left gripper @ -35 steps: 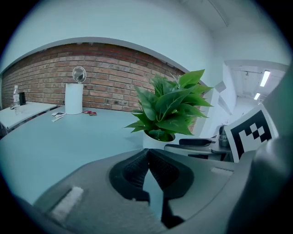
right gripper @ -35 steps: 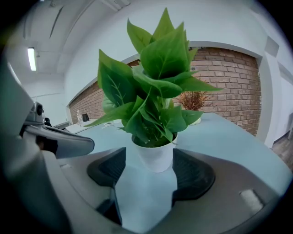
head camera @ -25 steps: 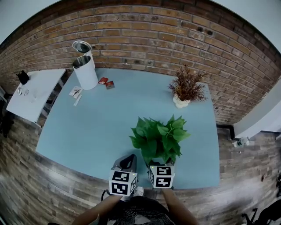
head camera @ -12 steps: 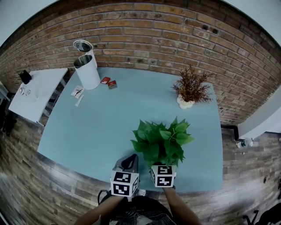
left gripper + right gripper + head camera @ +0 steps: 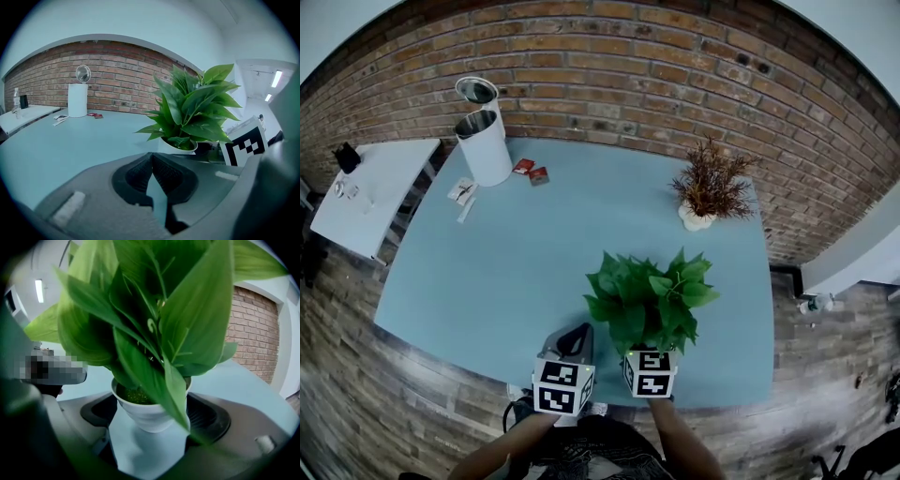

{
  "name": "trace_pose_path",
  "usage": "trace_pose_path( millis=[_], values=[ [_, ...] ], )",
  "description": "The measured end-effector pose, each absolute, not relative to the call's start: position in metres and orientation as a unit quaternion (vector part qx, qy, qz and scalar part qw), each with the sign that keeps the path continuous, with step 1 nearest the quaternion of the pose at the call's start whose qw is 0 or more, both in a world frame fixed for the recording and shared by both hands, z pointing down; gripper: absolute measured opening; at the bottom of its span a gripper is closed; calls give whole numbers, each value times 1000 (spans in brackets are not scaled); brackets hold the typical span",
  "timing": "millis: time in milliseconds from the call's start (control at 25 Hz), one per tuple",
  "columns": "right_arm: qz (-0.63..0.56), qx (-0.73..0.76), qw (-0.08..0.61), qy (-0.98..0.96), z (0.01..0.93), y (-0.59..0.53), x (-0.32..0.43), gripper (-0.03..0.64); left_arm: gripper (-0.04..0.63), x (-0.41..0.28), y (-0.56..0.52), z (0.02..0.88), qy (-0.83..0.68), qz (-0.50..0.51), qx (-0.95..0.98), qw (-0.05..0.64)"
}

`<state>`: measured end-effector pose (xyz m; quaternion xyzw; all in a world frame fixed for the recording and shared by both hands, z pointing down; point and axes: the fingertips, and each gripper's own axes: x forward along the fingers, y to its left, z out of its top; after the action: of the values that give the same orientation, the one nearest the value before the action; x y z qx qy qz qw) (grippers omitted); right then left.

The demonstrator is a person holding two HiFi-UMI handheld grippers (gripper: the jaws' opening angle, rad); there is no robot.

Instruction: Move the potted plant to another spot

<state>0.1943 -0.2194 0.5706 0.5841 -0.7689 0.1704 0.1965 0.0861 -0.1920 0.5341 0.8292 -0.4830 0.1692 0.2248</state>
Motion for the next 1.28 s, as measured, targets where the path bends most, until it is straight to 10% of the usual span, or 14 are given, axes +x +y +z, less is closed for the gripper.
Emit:
trace_pose_path(
  millis=[1280],
  values=[
    [167,604,193,-755,567,-222,109,453,0,-2,-201,529,-461,173,841,225]
  ],
)
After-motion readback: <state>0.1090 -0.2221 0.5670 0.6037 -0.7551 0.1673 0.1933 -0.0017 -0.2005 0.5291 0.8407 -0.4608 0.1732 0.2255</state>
